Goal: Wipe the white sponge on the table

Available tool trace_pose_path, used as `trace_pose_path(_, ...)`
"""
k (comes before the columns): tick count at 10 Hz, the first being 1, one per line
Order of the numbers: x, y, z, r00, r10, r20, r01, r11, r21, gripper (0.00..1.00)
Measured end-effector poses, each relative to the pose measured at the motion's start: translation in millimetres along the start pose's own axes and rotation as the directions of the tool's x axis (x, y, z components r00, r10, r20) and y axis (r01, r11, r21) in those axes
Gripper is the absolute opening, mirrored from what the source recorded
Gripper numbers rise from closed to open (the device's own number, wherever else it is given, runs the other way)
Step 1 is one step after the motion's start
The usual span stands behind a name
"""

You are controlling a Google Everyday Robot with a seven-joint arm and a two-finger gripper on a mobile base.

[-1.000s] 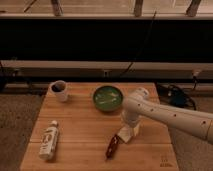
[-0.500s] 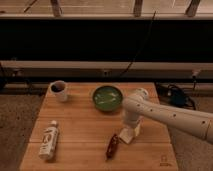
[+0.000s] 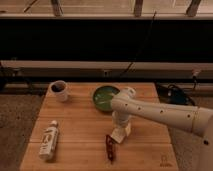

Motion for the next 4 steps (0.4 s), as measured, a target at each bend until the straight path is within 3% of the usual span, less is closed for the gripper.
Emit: trace_pose_path(4,-7,-38,-1,0.999,-0.055,-0.002,0.054,0.998,-0.01,0.0)
